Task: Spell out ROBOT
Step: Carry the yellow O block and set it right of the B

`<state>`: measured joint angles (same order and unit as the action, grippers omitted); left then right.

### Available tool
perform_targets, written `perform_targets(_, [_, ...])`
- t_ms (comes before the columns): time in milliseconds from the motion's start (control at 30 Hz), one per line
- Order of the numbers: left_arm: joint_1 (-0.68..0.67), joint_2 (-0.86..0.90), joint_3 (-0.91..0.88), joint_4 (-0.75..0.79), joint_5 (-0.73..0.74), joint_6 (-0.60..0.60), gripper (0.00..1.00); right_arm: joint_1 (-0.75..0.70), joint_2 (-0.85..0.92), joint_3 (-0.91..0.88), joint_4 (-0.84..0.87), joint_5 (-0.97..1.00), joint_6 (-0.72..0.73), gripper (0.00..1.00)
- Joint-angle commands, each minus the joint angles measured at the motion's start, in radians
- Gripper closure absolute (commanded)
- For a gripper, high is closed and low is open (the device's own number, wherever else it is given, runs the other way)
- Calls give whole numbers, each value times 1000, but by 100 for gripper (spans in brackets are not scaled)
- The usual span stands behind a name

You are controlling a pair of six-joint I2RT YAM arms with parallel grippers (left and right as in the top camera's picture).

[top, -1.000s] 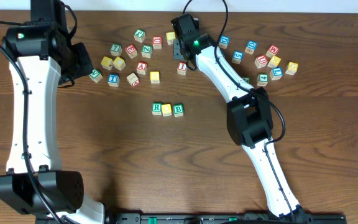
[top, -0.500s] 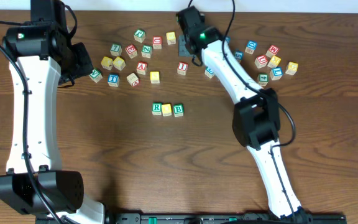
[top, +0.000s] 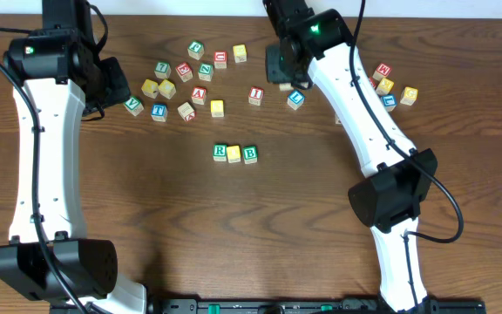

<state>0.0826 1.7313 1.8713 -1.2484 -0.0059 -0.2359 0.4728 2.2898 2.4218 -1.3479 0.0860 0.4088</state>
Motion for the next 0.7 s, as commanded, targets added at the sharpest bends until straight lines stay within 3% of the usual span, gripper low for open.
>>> perform_targets(0, [1,-8,-2,1,-6,-8,58,26,5,-11,-73,-71,-5,83])
perform_targets(400, [1,-8,-2,19,-6,-8,58,124,7,-333,0,-71,6,82])
perform_targets(667, [1,-8,-2,30,-6,-9,58,132,7,-430,124,-70,6,81])
